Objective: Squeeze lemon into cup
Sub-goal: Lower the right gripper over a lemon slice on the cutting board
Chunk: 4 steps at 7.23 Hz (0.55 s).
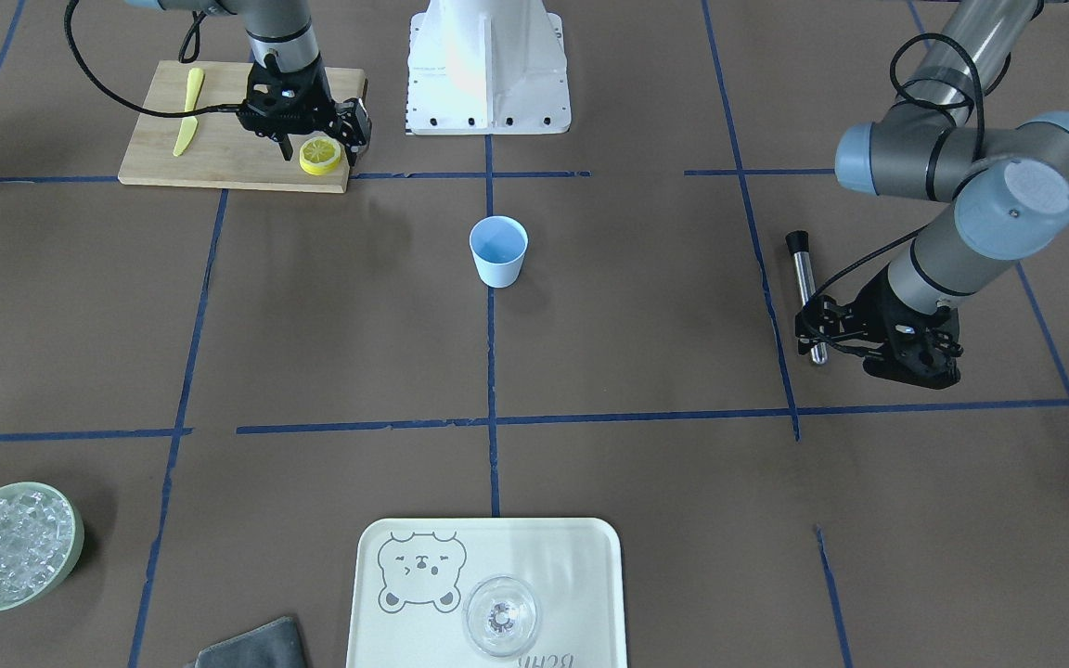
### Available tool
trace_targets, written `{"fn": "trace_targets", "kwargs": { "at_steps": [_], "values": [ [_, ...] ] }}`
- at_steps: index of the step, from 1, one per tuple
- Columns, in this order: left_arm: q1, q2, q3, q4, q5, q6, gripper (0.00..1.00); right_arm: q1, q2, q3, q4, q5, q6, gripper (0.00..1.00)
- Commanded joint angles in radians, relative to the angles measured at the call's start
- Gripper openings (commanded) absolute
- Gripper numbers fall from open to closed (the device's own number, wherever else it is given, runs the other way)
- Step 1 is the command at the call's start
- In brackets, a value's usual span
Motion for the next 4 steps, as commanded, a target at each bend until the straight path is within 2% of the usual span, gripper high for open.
{"fn": "trace_targets", "kwargs": {
  "at_steps": [1,4],
  "values": [
    [-0.001,0.000,0.000,0.000,-0.002,0.000,1.00,-0.008,0.002,-0.020,0.001,-0.007,0.005,1.00],
    [-0.007,0.000,-0.002,0.000,-0.002,0.000,1.00,-0.026,0.005,-0.019,0.001,-0.001,0.016,1.00]
  ]
}}
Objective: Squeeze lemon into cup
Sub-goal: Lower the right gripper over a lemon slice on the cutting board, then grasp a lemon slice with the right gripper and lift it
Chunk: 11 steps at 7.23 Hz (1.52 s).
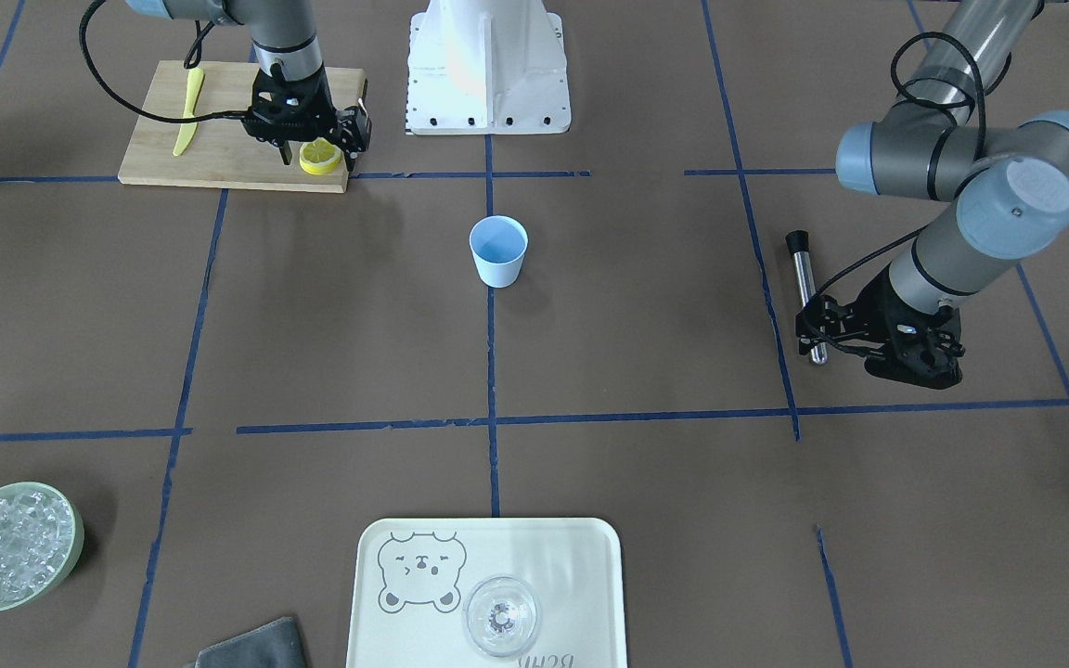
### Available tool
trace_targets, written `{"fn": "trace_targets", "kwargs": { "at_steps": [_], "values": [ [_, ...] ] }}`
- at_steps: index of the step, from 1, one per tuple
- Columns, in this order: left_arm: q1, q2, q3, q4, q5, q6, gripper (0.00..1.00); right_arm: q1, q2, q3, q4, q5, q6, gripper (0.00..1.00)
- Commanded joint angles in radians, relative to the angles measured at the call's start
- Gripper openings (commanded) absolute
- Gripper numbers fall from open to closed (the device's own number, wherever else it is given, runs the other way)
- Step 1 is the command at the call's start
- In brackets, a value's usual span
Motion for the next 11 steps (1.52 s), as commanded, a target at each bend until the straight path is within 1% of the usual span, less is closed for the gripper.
{"fn": "trace_targets", "kwargs": {
  "at_steps": [1,3,5,7,8,9,10,11],
  "values": [
    [-0.003,0.001,-0.002,0.000,0.000,0.000,1.00,-0.016,0.001,0.000,0.000,0.003,0.010,1.00],
    [-0.005,0.001,-0.003,0.000,-0.002,0.000,1.00,-0.019,-0.001,0.001,0.000,0.005,0.016,0.99],
    [-0.014,0.001,-0.005,0.000,-0.002,0.000,1.00,-0.018,-0.002,0.000,-0.002,0.008,0.016,0.88],
    [-0.014,0.001,-0.005,0.000,-0.002,0.000,1.00,-0.015,-0.010,0.005,-0.002,0.008,0.016,0.88],
    [-0.014,0.001,-0.005,0.000,-0.002,0.000,1.00,-0.015,-0.013,0.004,-0.002,0.008,0.016,0.86],
    [-0.014,0.001,-0.005,0.000,0.000,0.000,1.00,-0.015,-0.011,0.005,-0.002,0.006,0.018,0.77],
    [-0.015,0.001,-0.006,0.000,0.000,0.000,1.00,-0.016,-0.010,0.005,-0.002,0.006,0.022,0.71],
    [-0.020,0.001,-0.009,0.000,0.000,0.000,1.00,-0.016,-0.010,0.005,-0.002,0.006,0.021,0.59]
  ]
}}
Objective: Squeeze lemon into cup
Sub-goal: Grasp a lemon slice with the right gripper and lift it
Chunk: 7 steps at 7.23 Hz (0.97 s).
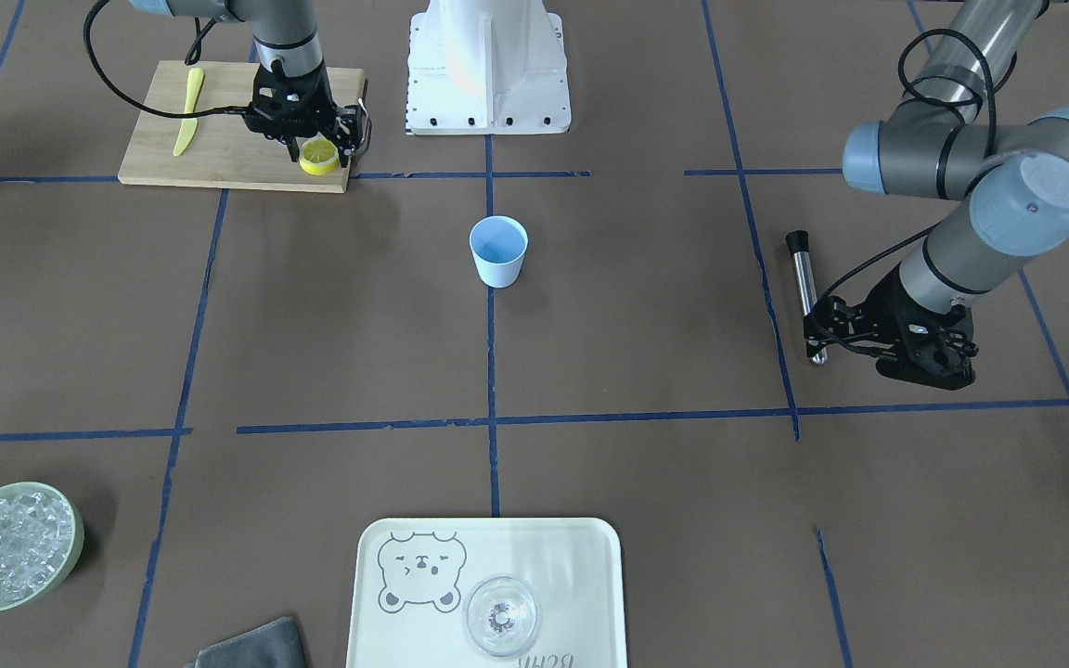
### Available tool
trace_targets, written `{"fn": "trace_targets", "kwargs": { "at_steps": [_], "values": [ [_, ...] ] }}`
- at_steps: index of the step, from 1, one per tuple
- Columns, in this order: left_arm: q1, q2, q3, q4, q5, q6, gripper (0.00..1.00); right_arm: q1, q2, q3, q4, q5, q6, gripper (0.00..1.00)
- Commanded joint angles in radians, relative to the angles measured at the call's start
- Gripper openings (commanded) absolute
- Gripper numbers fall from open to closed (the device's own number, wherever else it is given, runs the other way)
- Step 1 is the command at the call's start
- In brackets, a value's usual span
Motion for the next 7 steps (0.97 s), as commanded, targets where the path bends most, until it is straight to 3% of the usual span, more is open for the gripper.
{"fn": "trace_targets", "kwargs": {
  "at_steps": [1,3,7],
  "values": [
    [-0.004,0.000,-0.003,0.000,0.002,0.000,1.00,-0.001,0.002,0.000,0.000,0.000,0.002,0.45],
    [-0.013,0.000,-0.010,0.002,0.003,0.000,1.00,0.001,0.002,0.002,0.000,-0.002,0.001,0.33],
    [-0.015,0.000,-0.012,0.002,-0.001,0.000,1.00,0.005,-0.015,0.058,-0.011,0.001,0.001,0.34]
  ]
}}
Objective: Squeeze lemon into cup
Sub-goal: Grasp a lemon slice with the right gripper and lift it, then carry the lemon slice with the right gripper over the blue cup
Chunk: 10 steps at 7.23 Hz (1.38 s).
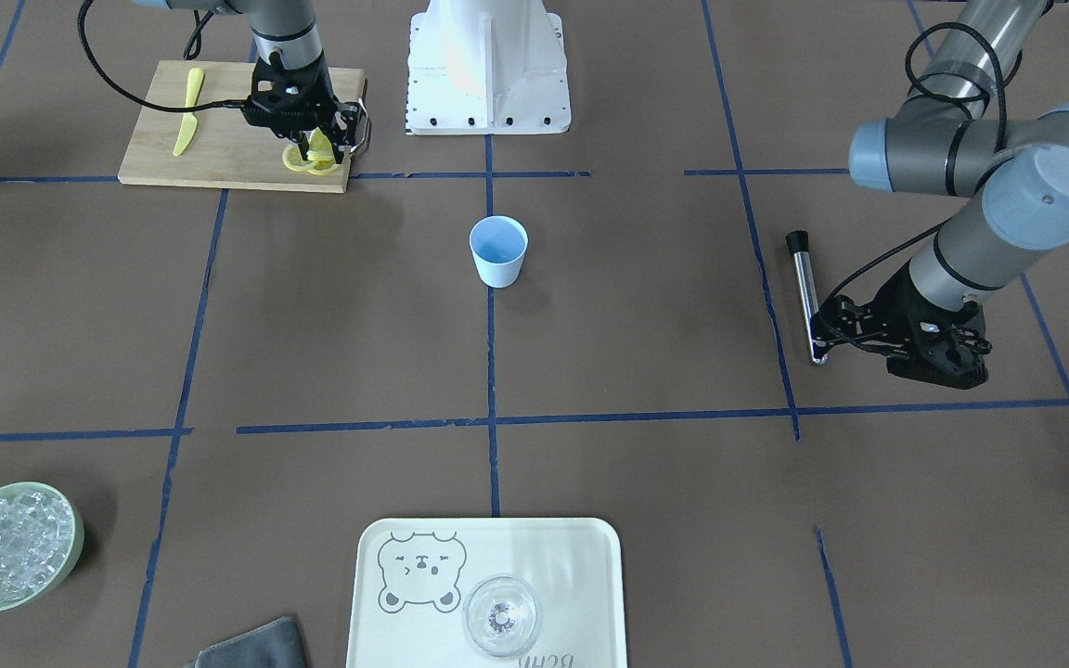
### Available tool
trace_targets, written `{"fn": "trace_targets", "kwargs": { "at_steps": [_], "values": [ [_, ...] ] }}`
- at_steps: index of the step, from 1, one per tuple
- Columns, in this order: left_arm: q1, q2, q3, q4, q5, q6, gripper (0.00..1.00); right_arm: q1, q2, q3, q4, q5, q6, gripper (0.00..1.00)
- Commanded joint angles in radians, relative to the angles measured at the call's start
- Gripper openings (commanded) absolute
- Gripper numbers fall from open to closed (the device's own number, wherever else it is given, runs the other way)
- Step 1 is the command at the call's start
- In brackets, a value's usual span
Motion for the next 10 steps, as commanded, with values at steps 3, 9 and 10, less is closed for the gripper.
{"fn": "trace_targets", "kwargs": {
  "at_steps": [3,9,10],
  "values": [
    [0.001,0.000,0.000,0.000,-0.003,0.000,1.00,0.003,-0.015,0.052,-0.008,0.001,0.000,0.34],
    [0.001,0.000,0.000,-0.002,-0.005,0.000,1.00,0.134,0.075,0.080,-0.020,0.093,-0.005,0.37],
    [0.001,0.000,0.000,-0.002,-0.005,0.000,1.00,0.163,0.135,0.063,-0.031,0.093,-0.006,0.37]
  ]
}}
